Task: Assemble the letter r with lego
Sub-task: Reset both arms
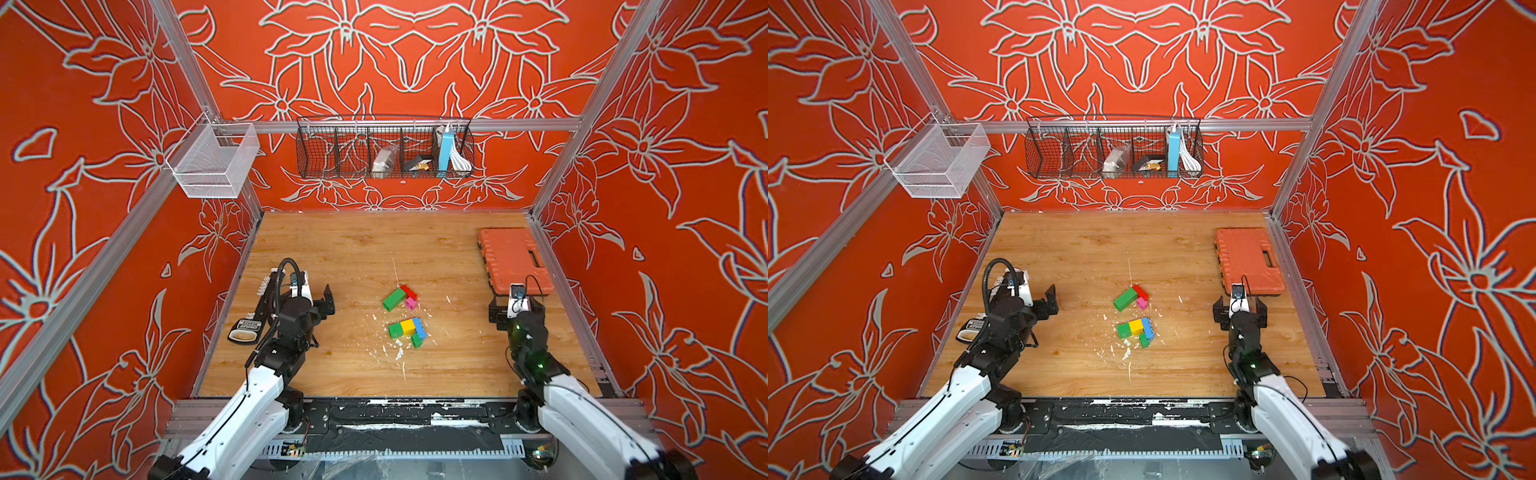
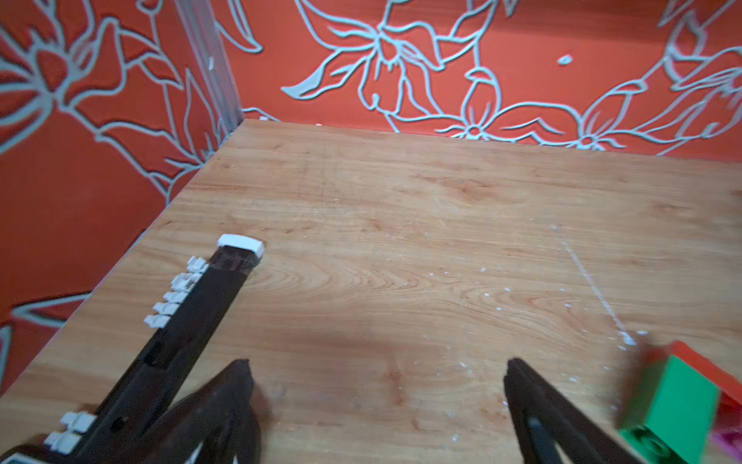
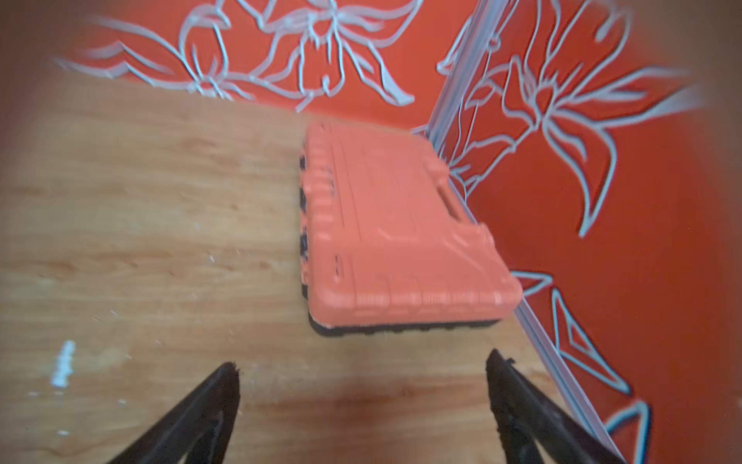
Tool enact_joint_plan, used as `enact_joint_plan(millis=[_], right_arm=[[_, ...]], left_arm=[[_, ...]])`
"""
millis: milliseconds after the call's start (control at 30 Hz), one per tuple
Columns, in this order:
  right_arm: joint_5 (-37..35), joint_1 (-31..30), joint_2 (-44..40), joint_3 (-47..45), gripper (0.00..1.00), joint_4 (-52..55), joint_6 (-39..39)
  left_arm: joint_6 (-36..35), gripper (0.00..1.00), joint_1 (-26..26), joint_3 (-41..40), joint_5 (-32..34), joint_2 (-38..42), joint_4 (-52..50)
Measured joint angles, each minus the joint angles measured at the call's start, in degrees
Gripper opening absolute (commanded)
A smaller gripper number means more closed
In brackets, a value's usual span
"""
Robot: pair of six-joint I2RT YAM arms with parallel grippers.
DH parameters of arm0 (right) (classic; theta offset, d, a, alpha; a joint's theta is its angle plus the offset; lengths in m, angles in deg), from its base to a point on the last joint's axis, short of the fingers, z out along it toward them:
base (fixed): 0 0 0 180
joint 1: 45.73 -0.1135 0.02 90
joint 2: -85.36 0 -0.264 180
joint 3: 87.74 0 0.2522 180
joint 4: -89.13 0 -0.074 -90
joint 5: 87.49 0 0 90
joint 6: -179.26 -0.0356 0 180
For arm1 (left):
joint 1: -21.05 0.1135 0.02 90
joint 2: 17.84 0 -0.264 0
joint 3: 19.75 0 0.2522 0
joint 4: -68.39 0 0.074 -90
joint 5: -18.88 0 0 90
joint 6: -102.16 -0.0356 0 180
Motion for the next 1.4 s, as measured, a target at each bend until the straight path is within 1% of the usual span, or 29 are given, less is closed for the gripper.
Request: enact_joint_plan(millis=[100, 200, 267, 367, 533, 600, 667, 700, 733, 900, 1167, 1400], right_arm=[[1.7, 1.4, 15.3, 1.9, 0.98, -9.0, 2.2], [4.5, 3.4, 29.3, 5.1, 0.98, -19.9, 3.1], [5.0, 6.1, 32.3, 6.9, 0.98, -20.3, 2.2], [6.4, 9.3, 32.6, 9.8, 0.98, -20.7, 1.0], [8.7, 9.7, 32.1, 10.7, 0.98, -21.5, 0.7], [9.1, 9.7, 32.1, 10.7, 0.98, -21.5, 0.6], [9.3, 9.7, 32.2, 10.7, 0.98, -21.5, 0.6], [9.5, 9.7, 32.2, 10.7, 0.98, -21.5, 0.6], [9.6, 9.7, 32.1, 10.7, 0.98, -21.5, 0.5], [10.1, 9.7, 32.1, 10.7, 0.98, -21.5, 0.5], [10.2, 9.7, 32.1, 10.7, 0.98, -21.4, 0.4], [10.2, 9.7, 32.1, 10.7, 0.98, -21.4, 0.3]], left_arm=[[1.4, 0.97, 4.7, -0.2, 0.9, -5.5, 2.8], [1.0, 0.98, 6.4, -0.4, 1.5, -11.5, 6.6], [0.1, 0.99, 6.6, -1.0, 1.5, -15.6, 11.1], [-1.6, 0.99, 7.2, -1.7, 1.4, -23.0, 17.6], [-4.7, 0.99, 8.1, -2.3, -2.0, -36.3, 32.6], [-5.2, 0.99, 8.5, -2.4, -4.0, -39.2, 33.4], [-5.3, 0.98, 9.0, -2.4, -4.7, -39.4, 35.0], [-5.3, 0.96, 9.3, -2.2, -5.2, -39.3, 35.4], [-5.3, 0.99, 9.4, -2.0, -5.4, -39.2, 35.7], [-5.4, 0.99, 9.5, -1.9, -6.0, -39.1, 37.5], [-6.4, 0.99, 7.6, -2.1, -4.3, -39.1, 39.5], [-6.6, 0.99, 7.3, -2.1, -3.6, -39.1, 40.0]])
